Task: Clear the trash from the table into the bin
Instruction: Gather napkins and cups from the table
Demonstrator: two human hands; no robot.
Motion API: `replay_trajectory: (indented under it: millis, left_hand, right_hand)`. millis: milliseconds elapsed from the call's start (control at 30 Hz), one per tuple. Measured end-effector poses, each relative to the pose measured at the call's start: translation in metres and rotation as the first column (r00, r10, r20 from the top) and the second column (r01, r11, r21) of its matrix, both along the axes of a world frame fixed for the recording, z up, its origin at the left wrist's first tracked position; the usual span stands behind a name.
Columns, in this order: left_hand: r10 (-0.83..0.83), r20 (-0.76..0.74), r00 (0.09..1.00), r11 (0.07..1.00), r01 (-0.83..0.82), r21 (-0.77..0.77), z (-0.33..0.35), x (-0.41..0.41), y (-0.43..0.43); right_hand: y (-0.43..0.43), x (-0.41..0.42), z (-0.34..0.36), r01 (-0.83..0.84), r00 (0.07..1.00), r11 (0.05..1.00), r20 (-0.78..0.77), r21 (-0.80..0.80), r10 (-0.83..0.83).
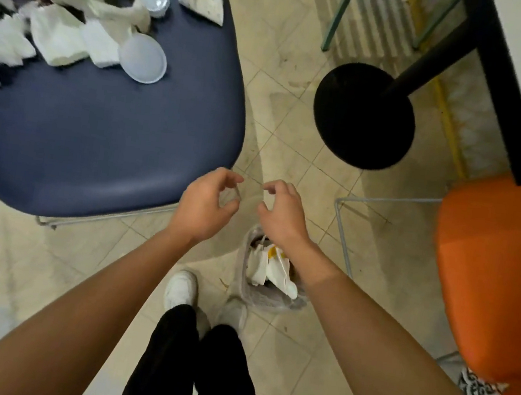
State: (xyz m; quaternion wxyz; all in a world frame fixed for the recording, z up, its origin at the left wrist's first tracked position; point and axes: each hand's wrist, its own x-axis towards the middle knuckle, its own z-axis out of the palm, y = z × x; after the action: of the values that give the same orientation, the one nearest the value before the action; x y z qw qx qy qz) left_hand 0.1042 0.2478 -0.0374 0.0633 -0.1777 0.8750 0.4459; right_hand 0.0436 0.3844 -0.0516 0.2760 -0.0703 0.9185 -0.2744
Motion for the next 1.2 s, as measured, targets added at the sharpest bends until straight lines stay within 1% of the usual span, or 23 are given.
replay_trajectory:
  millis: [100, 267, 400, 600, 800, 933, 1100, 1200]
  left_hand:
    - [0.071, -0.022, 0.997, 0.997, -0.071, 0.008, 0.01, -0.006, -0.025]
    - [0.116, -0.043, 0.992, 0.993, -0.116, 0.004, 0.023, -0.026, -0.077]
    - [0.127, -0.045, 0.991, 0.992, -0.128, -0.013, 0.027, -0.039, -0.122]
    - [0.185, 0.004, 0.983, 0.982, -0.184, -0.039, 0.022, -0.056, -0.191]
    - [0.255, 0.021, 0.967, 0.965, -0.253, -0.07, 0.01, -0.069, -0.233]
    - [0.312, 0.022, 0.95, 0.948, -0.309, -0.078, 0.004, -0.083, -0.252]
    - [0.373, 0.041, 0.927, 0.919, -0.363, -0.157, -0.008, -0.104, -0.276]
    - [0.36, 0.057, 0.931, 0.916, -0.341, -0.21, -0.018, -0.115, -0.286]
  right_hand:
    - [-0.029, -0.011, 0.015, -0.052, 0.998, 0.999, -0.023, -0.002, 0.052]
    - [-0.085, -0.034, 0.035, -0.085, 0.994, 0.996, -0.072, -0.027, 0.083]
    - [-0.129, -0.05, 0.041, -0.122, 0.99, 0.992, -0.08, -0.024, 0.12]
    - [-0.189, -0.07, 0.034, -0.137, 0.989, 0.991, -0.064, 0.001, 0.137]
    - [-0.229, -0.088, 0.022, -0.128, 0.991, 0.992, -0.028, 0.002, 0.128]
    - [-0.256, -0.105, 0.014, -0.142, 0.989, 0.99, -0.031, 0.001, 0.142]
    - [-0.286, -0.123, 0.005, -0.149, 0.987, 0.988, -0.056, 0.045, 0.152]
    - [-0.299, -0.129, -0.006, -0.207, 0.974, 0.973, -0.071, 0.098, 0.215]
